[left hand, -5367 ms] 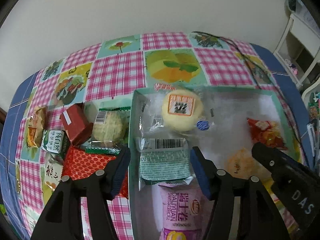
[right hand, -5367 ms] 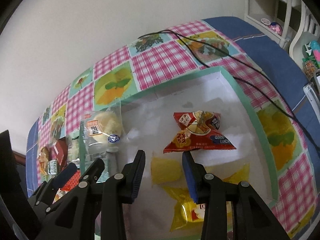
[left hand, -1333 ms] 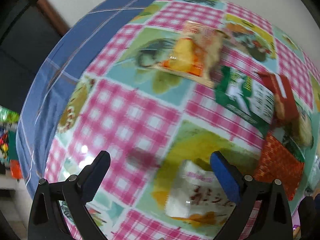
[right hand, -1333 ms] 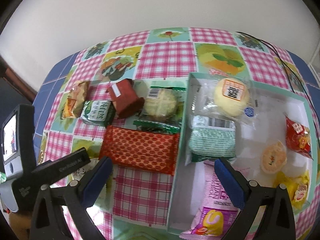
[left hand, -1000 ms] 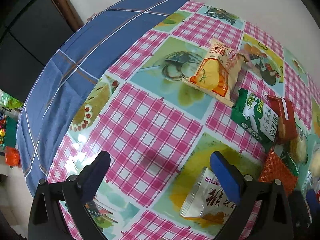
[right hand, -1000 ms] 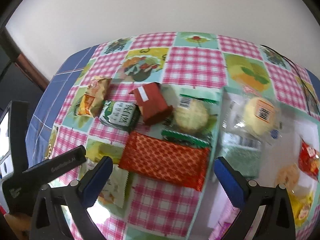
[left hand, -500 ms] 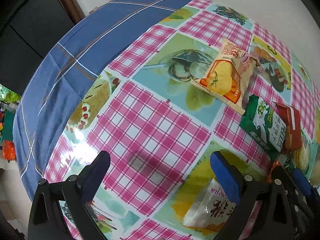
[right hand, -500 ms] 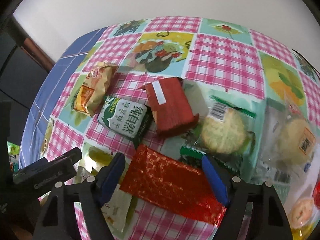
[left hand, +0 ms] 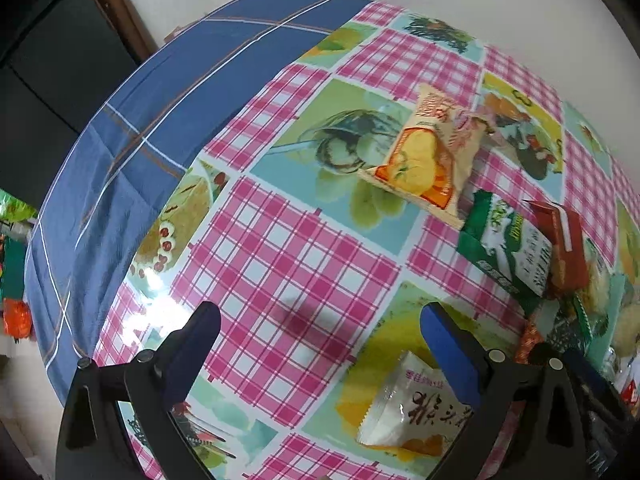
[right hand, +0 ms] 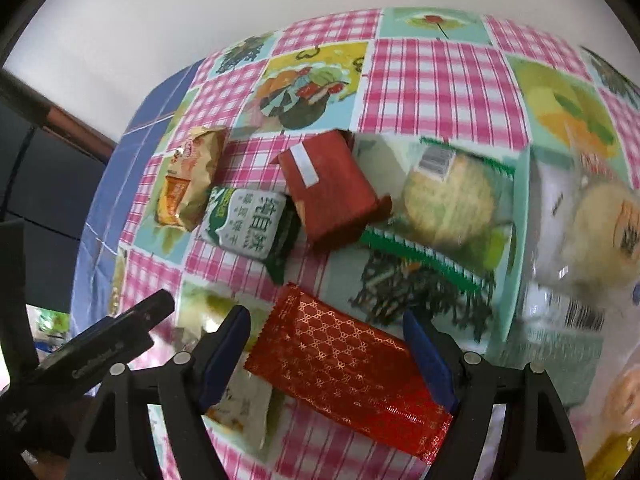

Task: Organize snacks
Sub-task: 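Grasp the red patterned wafer packet with the right tool while the left tool nears the white pastry packet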

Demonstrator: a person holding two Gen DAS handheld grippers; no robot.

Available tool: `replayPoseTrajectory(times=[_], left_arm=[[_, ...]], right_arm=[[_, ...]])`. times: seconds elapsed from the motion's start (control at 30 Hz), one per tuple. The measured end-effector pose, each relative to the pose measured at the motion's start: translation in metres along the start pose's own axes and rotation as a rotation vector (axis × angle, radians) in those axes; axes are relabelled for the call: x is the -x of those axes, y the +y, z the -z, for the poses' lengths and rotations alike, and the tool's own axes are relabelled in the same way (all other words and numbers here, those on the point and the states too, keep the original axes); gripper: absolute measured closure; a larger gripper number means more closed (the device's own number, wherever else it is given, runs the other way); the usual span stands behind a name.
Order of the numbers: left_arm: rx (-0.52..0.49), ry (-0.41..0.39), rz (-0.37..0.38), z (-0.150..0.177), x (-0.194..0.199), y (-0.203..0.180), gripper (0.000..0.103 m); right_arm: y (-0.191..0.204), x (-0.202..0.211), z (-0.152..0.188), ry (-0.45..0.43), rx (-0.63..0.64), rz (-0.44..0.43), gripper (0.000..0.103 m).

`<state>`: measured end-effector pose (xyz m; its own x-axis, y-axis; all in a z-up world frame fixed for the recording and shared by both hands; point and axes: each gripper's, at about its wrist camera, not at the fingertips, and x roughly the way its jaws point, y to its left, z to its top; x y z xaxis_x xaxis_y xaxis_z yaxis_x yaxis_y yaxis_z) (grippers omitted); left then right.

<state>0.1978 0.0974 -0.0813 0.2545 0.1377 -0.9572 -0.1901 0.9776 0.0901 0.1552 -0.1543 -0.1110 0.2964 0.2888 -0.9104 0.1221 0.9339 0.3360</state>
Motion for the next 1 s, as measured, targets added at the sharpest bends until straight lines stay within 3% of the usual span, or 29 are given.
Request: replayPoseTrajectory(times=[0.7, 1.0], left_arm=[[-0.092, 0.013, 0.070, 0.029, 0.026, -0.034, 0.003], [-0.127, 0.038, 0.081, 0.037, 0.017, -0.052, 0.003]], right_arm=[[0.036, 0.000, 0.055, 0.024, 0.200, 0.211, 0.023], [0.022, 0.004, 0.052, -0.007, 0.113, 0.208, 0.039]])
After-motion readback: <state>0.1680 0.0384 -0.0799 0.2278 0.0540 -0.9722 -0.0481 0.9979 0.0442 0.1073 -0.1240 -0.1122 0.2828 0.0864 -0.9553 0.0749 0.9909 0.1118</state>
